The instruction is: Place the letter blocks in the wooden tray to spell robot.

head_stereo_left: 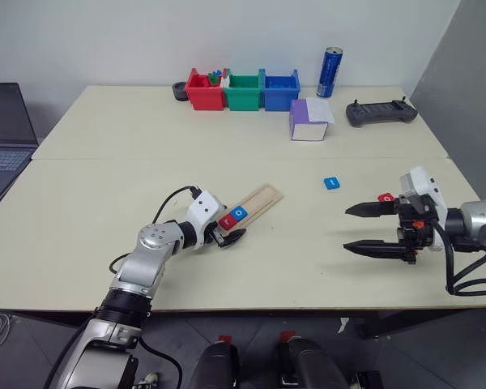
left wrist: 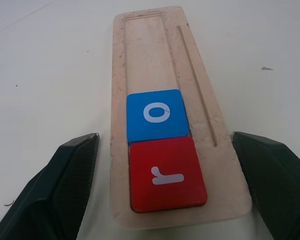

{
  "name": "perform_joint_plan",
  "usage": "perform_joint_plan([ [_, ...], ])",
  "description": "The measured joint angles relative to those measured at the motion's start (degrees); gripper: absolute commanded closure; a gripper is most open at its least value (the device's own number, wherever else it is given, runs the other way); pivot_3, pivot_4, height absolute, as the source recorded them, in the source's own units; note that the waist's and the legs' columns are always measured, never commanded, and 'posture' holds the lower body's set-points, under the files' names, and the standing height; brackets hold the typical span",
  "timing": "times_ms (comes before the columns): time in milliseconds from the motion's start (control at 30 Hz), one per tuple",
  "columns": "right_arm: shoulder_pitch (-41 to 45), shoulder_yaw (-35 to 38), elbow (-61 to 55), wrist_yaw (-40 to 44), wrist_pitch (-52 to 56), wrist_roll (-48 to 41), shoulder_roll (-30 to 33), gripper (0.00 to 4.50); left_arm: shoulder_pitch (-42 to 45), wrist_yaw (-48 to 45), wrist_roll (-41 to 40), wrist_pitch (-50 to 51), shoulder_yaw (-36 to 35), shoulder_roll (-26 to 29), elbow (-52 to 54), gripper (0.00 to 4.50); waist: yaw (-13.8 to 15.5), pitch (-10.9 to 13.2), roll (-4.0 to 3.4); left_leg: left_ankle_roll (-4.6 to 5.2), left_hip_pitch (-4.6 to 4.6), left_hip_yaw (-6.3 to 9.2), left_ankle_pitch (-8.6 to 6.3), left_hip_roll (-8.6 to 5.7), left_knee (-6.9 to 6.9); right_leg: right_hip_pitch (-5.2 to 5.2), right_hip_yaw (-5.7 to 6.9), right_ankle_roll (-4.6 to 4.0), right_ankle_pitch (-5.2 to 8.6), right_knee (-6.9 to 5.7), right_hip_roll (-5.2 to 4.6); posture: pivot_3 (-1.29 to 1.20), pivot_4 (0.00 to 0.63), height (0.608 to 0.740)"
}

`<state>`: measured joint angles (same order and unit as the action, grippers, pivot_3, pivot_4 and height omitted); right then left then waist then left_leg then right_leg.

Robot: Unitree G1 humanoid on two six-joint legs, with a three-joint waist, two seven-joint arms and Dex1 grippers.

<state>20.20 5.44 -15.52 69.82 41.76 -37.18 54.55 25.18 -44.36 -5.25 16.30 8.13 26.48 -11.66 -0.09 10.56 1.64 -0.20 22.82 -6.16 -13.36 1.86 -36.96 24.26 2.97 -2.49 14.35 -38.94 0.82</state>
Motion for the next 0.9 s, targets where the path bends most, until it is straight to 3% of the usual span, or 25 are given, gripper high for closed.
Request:
perform_joint_plan([
  [767,-0.7,0.0,-0.7,-1.2,0.0,0.0,-0.7,0.04,1.5,-0.1,0.2,5.8,1.0,-1.1,0.7,0.0,0.1,0.0,0.03,0.01,-0.06,0.04,-0.01,-0.05,0.0,-0.1,0.01,0.01,0.0,0.02,-0.03,0.0,0.15,0.74],
  [900,-0.9,0.0,-0.9,-1.2,0.0,-0.1,-0.7,0.0,1.5,-0.4,0.1,6.2,1.4,-1.1,0.9,0.88,0.1,-0.1,0.04,0.02,-0.07,0.04,-0.01,-0.05,0.0,-0.11,0.01,0.01,0.0,0.03,-0.03,0.0,0.15,0.74],
])
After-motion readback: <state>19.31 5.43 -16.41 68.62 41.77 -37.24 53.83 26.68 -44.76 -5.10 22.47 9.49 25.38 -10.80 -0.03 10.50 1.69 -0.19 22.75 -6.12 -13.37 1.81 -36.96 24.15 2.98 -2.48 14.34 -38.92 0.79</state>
